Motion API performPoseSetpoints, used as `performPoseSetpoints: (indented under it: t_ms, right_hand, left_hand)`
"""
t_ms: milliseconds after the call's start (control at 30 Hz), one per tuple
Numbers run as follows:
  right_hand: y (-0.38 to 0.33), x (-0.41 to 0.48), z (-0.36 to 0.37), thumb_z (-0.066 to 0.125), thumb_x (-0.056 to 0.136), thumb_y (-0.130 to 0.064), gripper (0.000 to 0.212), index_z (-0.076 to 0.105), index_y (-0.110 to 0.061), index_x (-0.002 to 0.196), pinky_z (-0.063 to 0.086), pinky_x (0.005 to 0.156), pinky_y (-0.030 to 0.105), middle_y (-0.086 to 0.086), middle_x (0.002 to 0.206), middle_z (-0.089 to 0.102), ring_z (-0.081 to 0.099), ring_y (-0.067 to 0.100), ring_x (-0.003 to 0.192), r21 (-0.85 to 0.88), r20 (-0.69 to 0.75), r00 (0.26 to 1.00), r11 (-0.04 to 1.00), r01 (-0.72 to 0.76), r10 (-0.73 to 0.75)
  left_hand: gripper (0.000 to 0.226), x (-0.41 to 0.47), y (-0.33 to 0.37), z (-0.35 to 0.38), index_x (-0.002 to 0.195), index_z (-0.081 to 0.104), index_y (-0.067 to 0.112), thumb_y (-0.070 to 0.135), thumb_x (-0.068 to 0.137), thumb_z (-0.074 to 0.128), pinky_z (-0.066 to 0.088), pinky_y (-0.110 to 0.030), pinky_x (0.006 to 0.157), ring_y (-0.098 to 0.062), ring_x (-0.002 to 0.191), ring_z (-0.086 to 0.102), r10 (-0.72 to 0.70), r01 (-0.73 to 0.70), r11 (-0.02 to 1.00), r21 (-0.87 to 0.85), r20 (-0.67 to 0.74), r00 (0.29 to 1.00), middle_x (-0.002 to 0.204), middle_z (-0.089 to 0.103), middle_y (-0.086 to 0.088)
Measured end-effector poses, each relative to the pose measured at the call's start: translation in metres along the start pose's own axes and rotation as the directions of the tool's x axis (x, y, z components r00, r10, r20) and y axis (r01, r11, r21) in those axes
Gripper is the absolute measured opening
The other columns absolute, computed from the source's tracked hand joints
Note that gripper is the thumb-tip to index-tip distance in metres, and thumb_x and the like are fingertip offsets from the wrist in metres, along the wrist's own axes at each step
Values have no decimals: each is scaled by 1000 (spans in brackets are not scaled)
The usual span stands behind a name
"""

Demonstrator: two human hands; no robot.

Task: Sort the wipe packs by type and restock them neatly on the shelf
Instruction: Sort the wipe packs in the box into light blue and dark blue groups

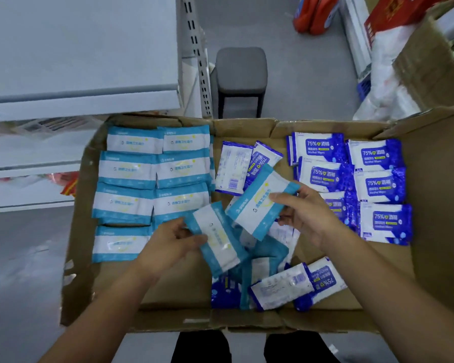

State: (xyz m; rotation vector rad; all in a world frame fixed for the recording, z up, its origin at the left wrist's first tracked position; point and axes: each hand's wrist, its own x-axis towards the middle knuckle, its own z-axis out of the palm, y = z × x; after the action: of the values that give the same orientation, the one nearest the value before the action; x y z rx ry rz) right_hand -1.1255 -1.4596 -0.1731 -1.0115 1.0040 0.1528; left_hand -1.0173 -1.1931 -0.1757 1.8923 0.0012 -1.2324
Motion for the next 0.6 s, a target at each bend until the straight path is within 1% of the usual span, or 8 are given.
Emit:
performPoseSetpoints:
  t_ms: [33,100,200,267,333,367,467,600]
  right_hand:
    - [8,-3,12,75,83,-8,33,62,-12,113,54,57,31,15,101,75,68,24,72,42,2,1000,999,-23,23]
    - [27,-9,40,74,84,-6,31,62,-11,111,57,53,29,15,99,74,67,23,70,128,2,998,989,-69,70]
    - [62,-18,88,72,84,1,37,59,-10,117,63,67,35,14,108,74,74,27,90,307,-11,985,938,-163,175]
    - [85,-21,118,72,84,3,39,59,-11,118,62,75,39,12,111,72,72,29,98,375,-42,968,902,-214,248]
    - [105,-21,146,72,84,3,37,60,-13,115,62,78,41,10,110,70,69,28,102,375,-96,947,893,-249,305]
    - [115,-20,158,73,83,3,38,60,-13,115,61,78,41,9,111,69,68,26,102,353,-123,939,898,-261,321]
    - [136,-12,186,75,82,1,41,60,-10,118,62,72,35,10,114,67,67,24,101,277,-203,922,923,-268,329]
    - [147,3,198,79,81,-8,40,61,-14,117,63,67,35,8,112,67,70,24,95,105,-296,928,973,-205,228]
  left_hand:
    - [24,-8,-11,-7,107,70,16,17,85,77,58,-32,74,-16,88,74,-55,43,990,-135,-88,995,97,78,-1]
    - [29,-26,-29,-19,112,69,11,18,86,76,54,-51,95,-30,100,72,-212,92,893,-440,-232,949,104,76,-11]
    - [33,-49,-49,-32,124,61,7,7,91,66,50,-54,103,-35,107,68,-399,17,645,-764,-318,860,114,72,-18]
    - [37,-50,-65,-40,127,59,4,7,91,67,55,-52,95,-33,95,71,-475,-39,579,-814,-376,796,112,72,-19]
    - [37,-49,-77,-48,124,60,2,10,90,71,59,-41,76,-27,82,74,-550,-66,569,-820,-439,711,105,74,-18]
    - [34,-47,-81,-51,121,61,4,11,89,72,59,-37,71,-26,82,74,-580,-79,552,-830,-450,679,102,74,-17]
    - [26,-36,-91,-60,113,62,9,13,89,73,60,-38,79,-28,90,75,-621,-89,547,-832,-475,624,98,74,-12]
    - [17,-21,-94,-67,98,63,17,13,87,75,62,-39,76,-26,84,76,-613,-101,580,-809,-515,599,95,74,-12]
